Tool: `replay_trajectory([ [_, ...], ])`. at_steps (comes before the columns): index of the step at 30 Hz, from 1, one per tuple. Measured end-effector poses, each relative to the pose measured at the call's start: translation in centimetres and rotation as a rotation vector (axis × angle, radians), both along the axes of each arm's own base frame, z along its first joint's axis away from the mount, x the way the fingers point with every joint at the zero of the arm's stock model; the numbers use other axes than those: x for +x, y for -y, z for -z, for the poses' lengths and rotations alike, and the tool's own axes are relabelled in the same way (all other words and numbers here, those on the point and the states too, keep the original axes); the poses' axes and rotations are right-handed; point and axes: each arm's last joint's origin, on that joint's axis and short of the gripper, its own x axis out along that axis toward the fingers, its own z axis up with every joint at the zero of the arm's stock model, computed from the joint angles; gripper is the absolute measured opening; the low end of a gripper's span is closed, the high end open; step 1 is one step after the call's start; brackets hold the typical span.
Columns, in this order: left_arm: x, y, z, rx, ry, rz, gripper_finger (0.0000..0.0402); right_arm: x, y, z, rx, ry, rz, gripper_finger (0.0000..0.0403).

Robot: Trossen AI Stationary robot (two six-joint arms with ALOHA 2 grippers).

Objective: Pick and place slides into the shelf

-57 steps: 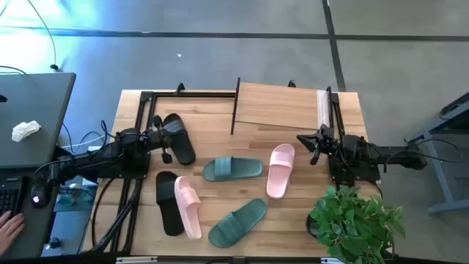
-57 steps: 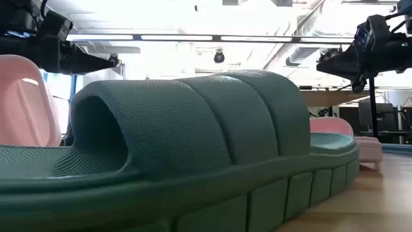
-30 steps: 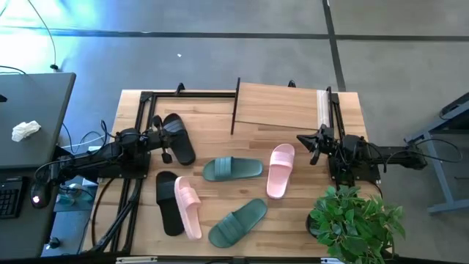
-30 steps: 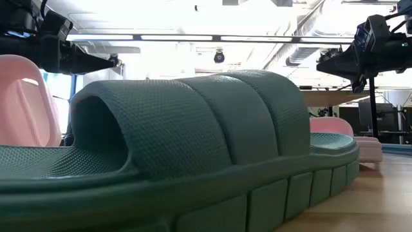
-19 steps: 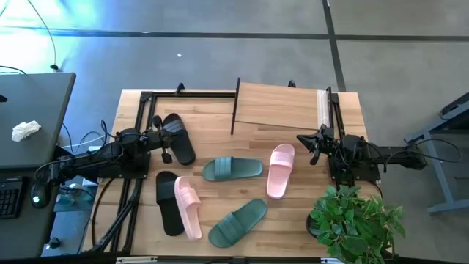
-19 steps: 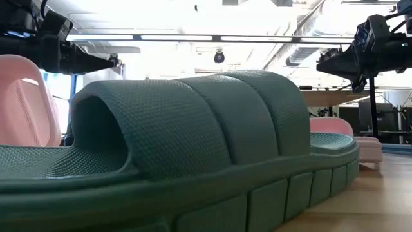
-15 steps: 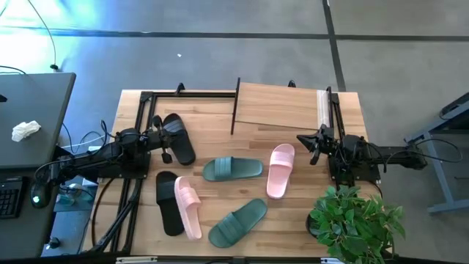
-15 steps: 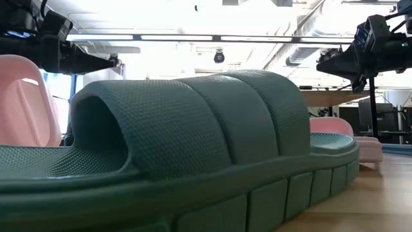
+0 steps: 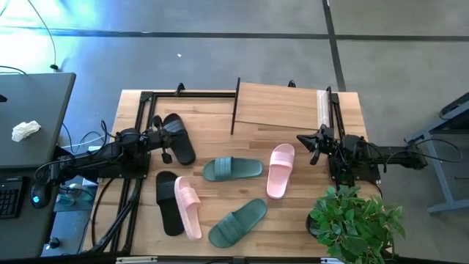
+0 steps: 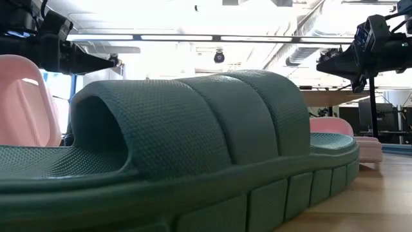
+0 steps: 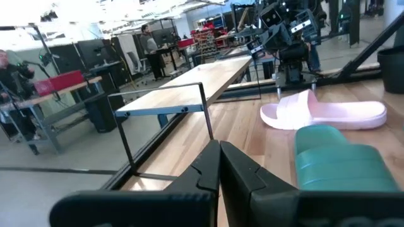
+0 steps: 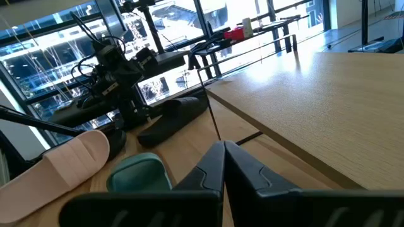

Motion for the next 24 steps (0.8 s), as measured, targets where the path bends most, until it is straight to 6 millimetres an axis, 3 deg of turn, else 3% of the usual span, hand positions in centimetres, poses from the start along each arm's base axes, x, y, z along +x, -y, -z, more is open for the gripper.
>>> replay_trajectory([
  [9, 0.0, 0.0, -0.4, -0.293, 0.182, 0.006, 0.0001, 0.0, 0.0, 0.0, 0.0, -0.001, 0.0, 0.0],
  [14, -0.1, 0.1, -1.4, -0.531, 0.393, 0.075, 0.0001, 0.0, 0.0, 0.0, 0.0, 0.0, 0.0, 0.0],
  [19, -0.7, 0.7, -4.2, -0.455, 0.643, 0.266, 0.0001, 0.0, 0.0, 0.0, 0.018, 0.011, 0.0, 0.0],
  [24, -2.5, 1.5, -7.0, -0.253, 0.923, 0.38, 0.0001, 0.0, 0.0, -0.2, 0.296, 0.149, 0.006, 0.0],
])
